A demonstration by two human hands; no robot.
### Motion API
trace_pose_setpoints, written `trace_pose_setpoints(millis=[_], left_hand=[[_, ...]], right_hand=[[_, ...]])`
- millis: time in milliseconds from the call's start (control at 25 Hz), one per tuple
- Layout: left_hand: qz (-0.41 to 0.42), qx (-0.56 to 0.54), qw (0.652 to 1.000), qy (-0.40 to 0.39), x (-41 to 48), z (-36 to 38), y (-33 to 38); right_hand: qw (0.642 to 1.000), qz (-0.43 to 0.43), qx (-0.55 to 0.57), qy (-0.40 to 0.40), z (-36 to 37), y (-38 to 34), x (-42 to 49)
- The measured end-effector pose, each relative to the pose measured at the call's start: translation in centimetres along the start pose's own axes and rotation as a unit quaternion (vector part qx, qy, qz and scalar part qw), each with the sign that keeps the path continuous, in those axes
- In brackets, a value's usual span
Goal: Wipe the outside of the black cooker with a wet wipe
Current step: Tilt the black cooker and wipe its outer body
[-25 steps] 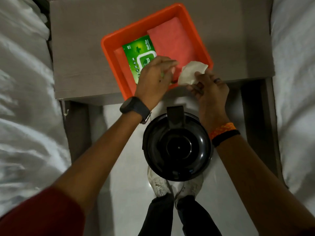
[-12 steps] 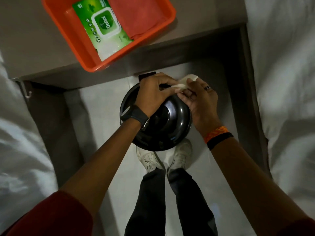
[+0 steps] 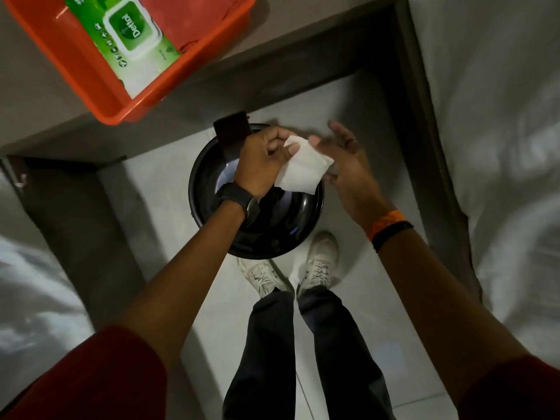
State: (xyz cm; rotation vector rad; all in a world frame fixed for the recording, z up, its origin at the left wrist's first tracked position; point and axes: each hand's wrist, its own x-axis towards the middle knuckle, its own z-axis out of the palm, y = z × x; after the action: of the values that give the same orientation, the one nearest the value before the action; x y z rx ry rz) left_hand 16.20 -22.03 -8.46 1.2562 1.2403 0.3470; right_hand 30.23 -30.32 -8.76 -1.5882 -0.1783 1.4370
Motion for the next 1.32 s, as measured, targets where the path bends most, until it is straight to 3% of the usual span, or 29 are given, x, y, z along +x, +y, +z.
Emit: trace_pose_setpoints(millis=[80,160,240,280,360,400,440,560,680,880,1000,1080,1160,1240,1320], left_hand=[[-0.002,0.003,1.0,0.006,0.3,0.7,0.3],[0.023,0.089,0.995,0.039,1.6,0.8,0.3],[0.059,0.246,0.968,-0.004,4.4,0.4,0.0],[0.066,0.349,0.932,-0.073,6.1,0.0,-0.1],[0.033,0.515,0.829,-0.216,9.0,-0.3,-0.1],[0.007,0.548,0.794,-0.262,9.8,-0.2,0.0],[-0.015,0.546,0.786,-0.289,10.4,0.1,0.0],[-0.03,0.468,0.827,-0.31,10.5,1.2,-0.5],[0.018,0.44,0.85,-0.287,8.1,0.6,-0.7],[0.02,0.338,0.895,-0.291,2.8,-3.7,-1.1],[-0.012,0.288,0.913,-0.29,0.7,-5.1,-2.6],[-0.017,0.25,0.927,-0.28,0.2,-5.6,-3.8],[-0.017,0.22,0.935,-0.276,0.3,-6.3,-4.9],[-0.011,0.213,0.934,-0.288,0.0,-6.6,-5.3],[0.0,0.233,0.926,-0.298,-0.3,-6.4,-5.5]], right_hand=[[0.996,-0.019,-0.089,-0.017,0.1,0.1,1.0],[0.994,-0.035,-0.096,0.049,-0.2,0.4,2.0],[0.985,-0.058,-0.083,0.139,-1.2,0.5,3.3],[0.978,-0.074,-0.085,0.176,-1.8,0.6,4.0],[0.964,-0.092,-0.11,0.223,-2.7,1.2,5.5],[0.959,-0.092,-0.134,0.23,-2.9,1.5,6.2],[0.958,-0.091,-0.159,0.22,-2.9,2.0,6.9],[0.964,-0.077,-0.231,0.111,-2.1,3.4,7.7],[0.983,-0.045,-0.178,0.016,-0.4,4.9,6.3],[0.984,-0.115,-0.134,-0.011,-0.1,6.2,3.2],[0.971,-0.089,-0.221,0.003,-0.6,6.9,2.8],[0.922,-0.13,-0.35,-0.103,-0.4,7.6,2.0],[0.85,-0.228,-0.421,-0.218,0.0,8.1,1.7],[0.739,-0.34,-0.495,-0.306,-0.4,8.4,2.8],[0.605,-0.384,-0.625,-0.31,-1.6,8.1,5.4]])
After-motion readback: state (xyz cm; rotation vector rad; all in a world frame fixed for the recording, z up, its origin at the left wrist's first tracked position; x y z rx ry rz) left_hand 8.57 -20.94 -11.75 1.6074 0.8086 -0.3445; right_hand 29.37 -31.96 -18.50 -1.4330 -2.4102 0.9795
